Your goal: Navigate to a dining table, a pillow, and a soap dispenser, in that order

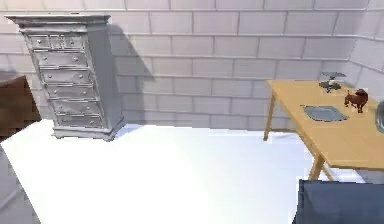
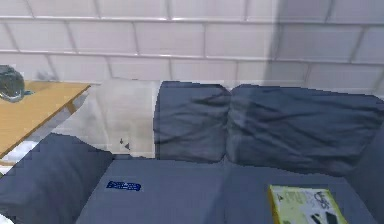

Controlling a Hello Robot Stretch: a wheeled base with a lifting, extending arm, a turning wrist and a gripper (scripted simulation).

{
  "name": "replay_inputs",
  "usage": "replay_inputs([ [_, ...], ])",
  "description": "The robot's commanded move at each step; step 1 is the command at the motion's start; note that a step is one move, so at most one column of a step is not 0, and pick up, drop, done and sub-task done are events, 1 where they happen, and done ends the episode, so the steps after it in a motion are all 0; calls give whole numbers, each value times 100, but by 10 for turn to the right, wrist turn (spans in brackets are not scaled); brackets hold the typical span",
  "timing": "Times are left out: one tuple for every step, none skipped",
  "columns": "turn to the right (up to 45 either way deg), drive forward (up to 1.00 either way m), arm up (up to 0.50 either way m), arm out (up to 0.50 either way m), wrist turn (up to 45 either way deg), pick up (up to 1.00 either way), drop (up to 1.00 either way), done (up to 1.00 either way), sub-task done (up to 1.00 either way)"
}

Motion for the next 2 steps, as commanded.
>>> replay_inputs([
  [0, 55, 0, 0, 0, 0, 0, 0, 0],
  [-450, 0, 0, 0, 0, 0, 0, 0, 0],
])
